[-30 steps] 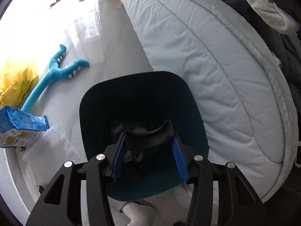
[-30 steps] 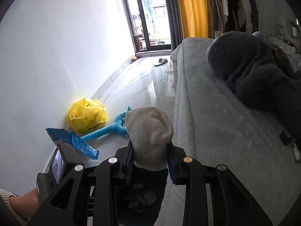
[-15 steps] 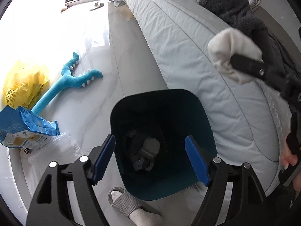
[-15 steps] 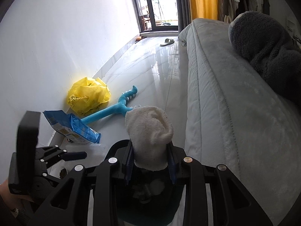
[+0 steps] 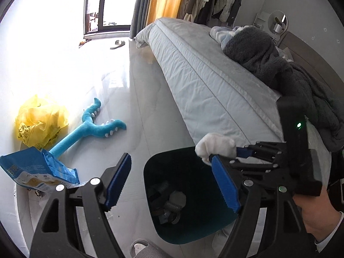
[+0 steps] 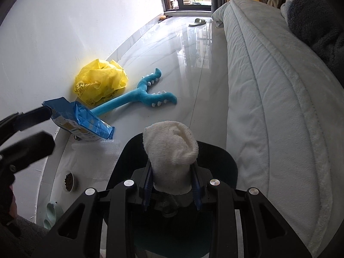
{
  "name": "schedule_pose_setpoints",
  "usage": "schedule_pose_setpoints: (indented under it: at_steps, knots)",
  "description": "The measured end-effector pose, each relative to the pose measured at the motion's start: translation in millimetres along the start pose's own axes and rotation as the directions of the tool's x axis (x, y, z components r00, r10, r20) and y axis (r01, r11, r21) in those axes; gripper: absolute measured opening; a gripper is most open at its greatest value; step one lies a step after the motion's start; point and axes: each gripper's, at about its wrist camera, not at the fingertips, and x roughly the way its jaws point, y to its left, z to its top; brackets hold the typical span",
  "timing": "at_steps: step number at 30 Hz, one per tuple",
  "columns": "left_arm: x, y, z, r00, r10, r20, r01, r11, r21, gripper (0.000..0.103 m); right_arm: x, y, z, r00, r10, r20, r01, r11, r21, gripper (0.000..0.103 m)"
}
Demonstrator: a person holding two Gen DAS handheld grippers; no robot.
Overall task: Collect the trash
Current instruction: 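Open the left tool dropping the black piece while the right tool releases the sock into the bin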
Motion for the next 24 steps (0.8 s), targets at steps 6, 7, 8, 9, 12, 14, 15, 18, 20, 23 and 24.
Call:
schedule_pose_setpoints:
  at_steps: [6, 7, 8, 9, 12, 14, 15, 18, 20, 23, 24]
  knots:
    - [-19.4, 3.8, 11.6, 0.996, -0.016, 0.090, 0.019, 0.999, -0.026, 0.080, 22.6, 7.2, -9.4, 0.997, 0.022, -0.074, -0.022, 1.000, 0.002, 0.032]
    - [-22.3, 2.8, 12.9, 0.995, -0.016, 0.102, 0.019, 0.999, -0.027, 0.079, 26.0, 7.0, -11.1, 0.996, 0.024, -0.090, -0.024, 1.000, 0.001, 0.032]
    - [-25.3, 1.5, 15.9, 0.993, -0.012, 0.114, 0.015, 0.999, -0.028, 0.079, 27.8, 6.9, -13.2, 0.995, 0.021, -0.099, -0.021, 1.000, 0.001, 0.032]
    - [-27.2, 0.7, 17.6, 0.993, -0.008, 0.119, 0.012, 0.999, -0.030, 0.080, 29.8, 6.8, -15.0, 0.994, 0.017, -0.108, -0.017, 1.000, -0.001, 0.032]
    - [-36.5, -3.8, 23.1, 0.988, -0.021, 0.152, 0.028, 0.999, -0.042, 0.079, 32.8, 5.2, -18.8, 0.991, 0.010, -0.131, -0.011, 1.000, -0.007, 0.032]
    - [-41.7, -8.4, 27.7, 0.984, -0.023, 0.175, 0.029, 0.999, -0.034, 0.079, 33.7, 4.7, -20.5, 0.988, 0.015, -0.152, -0.017, 1.000, -0.009, 0.034]
    - [-44.6, -11.9, 29.9, 0.982, -0.023, 0.190, 0.028, 0.999, -0.024, 0.079, 33.5, 4.4, -21.9, 0.988, 0.014, -0.156, -0.016, 1.000, -0.011, 0.034]
    - [-49.6, -24.0, 33.6, 0.975, -0.016, 0.222, 0.011, 1.000, 0.023, 0.080, 33.6, 5.4, -26.5, 0.985, 0.012, -0.172, -0.017, 0.999, -0.030, 0.035]
    - [-49.5, -31.9, 35.5, 0.972, -0.018, 0.234, 0.007, 0.999, 0.045, 0.079, 32.6, 5.1, -28.3, 0.984, 0.005, -0.181, -0.013, 0.999, -0.045, 0.035]
    - [-46.6, -41.1, 40.7, 0.969, -0.033, 0.246, 0.019, 0.998, 0.059, 0.079, 30.8, 2.6, -28.9, 0.980, 0.012, -0.197, -0.023, 0.998, -0.053, 0.038]
    - [-46.8, -45.6, 42.7, 0.966, -0.038, 0.257, 0.022, 0.998, 0.064, 0.079, 29.5, 2.3, -28.9, 0.980, 0.014, -0.200, -0.026, 0.998, -0.057, 0.041]
